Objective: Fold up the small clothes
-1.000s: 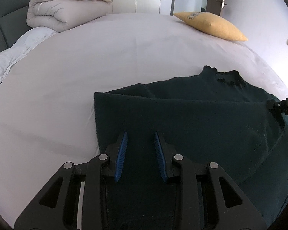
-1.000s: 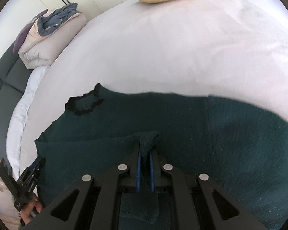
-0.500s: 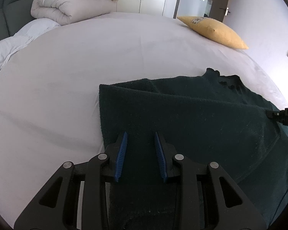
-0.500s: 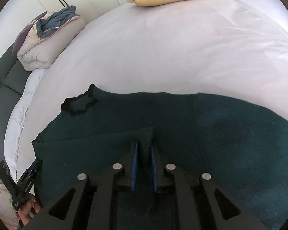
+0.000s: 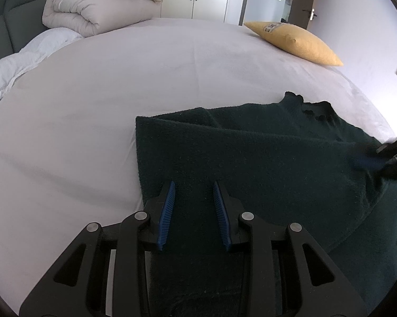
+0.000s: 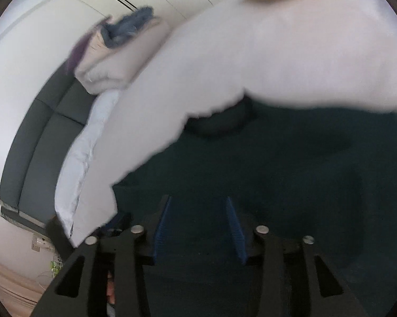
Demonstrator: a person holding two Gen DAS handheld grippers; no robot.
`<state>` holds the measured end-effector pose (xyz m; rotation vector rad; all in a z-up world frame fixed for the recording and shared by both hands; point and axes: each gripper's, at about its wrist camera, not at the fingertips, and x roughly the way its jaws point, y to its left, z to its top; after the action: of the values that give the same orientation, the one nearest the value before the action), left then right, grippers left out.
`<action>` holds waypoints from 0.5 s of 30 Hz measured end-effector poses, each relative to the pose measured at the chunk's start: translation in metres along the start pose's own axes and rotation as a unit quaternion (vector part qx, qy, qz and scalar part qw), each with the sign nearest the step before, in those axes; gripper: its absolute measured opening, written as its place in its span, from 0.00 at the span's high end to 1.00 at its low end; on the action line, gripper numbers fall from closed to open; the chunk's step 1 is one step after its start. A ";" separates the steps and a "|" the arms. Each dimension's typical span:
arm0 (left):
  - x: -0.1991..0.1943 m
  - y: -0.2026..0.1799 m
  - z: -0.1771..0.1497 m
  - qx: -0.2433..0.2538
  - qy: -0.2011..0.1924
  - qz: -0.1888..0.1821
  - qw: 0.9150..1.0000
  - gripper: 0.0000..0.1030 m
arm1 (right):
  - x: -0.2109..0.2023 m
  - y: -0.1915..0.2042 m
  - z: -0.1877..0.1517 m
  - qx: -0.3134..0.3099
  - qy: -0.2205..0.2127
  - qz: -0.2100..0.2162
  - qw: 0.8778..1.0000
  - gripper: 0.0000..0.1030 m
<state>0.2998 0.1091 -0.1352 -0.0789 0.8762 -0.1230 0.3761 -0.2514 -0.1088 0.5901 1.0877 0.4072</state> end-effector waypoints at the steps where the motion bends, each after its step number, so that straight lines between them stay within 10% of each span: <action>1: -0.001 0.002 -0.001 -0.003 0.000 -0.005 1.000 0.71 | 0.006 -0.010 -0.002 0.014 -0.002 -0.001 1.000 0.64; 5: -0.003 0.013 -0.002 -0.031 -0.002 -0.036 0.999 0.71 | -0.016 -0.068 -0.003 0.099 -0.055 0.047 0.992 1.00; 12: -0.038 0.020 0.010 -0.072 -0.035 -0.055 0.995 0.71 | -0.085 -0.104 -0.015 0.144 -0.156 0.023 0.977 0.83; 15: -0.027 0.005 0.011 -0.040 -0.026 -0.016 0.999 0.38 | -0.075 -0.068 -0.020 0.102 -0.141 0.089 0.981 0.70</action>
<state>0.2913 0.1182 -0.1080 -0.1700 0.8287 -0.1148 0.3285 -0.3431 -0.1057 0.9039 0.8108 0.3552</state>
